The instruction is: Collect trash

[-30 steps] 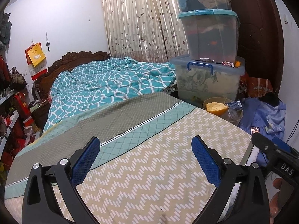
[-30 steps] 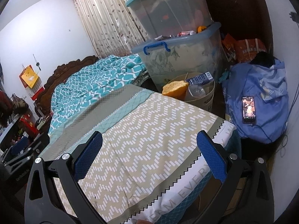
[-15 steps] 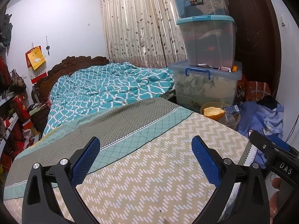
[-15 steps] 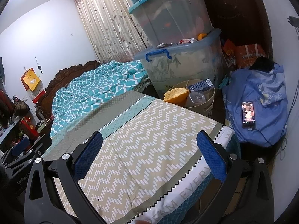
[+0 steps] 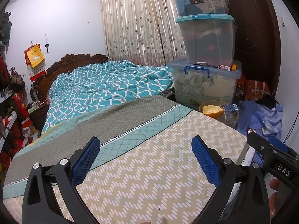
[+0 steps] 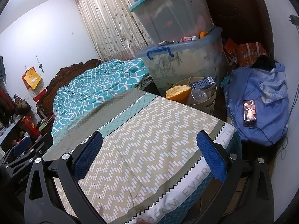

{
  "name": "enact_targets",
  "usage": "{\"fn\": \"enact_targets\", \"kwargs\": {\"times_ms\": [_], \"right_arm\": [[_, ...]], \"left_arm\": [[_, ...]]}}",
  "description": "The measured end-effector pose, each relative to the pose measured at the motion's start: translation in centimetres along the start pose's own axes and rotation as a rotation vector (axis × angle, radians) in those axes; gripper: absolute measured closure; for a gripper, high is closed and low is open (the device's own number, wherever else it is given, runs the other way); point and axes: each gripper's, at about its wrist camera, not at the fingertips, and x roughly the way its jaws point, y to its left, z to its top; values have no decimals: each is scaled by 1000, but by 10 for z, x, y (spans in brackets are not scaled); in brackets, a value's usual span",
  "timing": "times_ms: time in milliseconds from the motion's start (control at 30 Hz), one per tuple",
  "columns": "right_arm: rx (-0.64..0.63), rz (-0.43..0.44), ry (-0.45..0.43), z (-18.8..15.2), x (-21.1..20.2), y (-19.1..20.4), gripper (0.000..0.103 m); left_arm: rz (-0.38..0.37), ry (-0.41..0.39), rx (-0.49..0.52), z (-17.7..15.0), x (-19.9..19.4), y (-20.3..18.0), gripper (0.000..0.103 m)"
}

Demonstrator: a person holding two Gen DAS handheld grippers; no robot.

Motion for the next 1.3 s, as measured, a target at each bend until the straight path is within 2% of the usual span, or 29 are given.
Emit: {"fn": "enact_targets", "kwargs": {"times_ms": [233, 833, 1300], "right_arm": [[0, 0, 8, -1, 1, 0, 3], [14, 7, 30, -3, 3, -2, 3], [17, 8, 39, -4, 3, -4, 3]], "left_arm": [[-12, 19, 23, -4, 4, -6, 8], [-21, 19, -3, -6, 2, -2, 8], [3, 25, 12, -7, 1, -8, 8]]}}
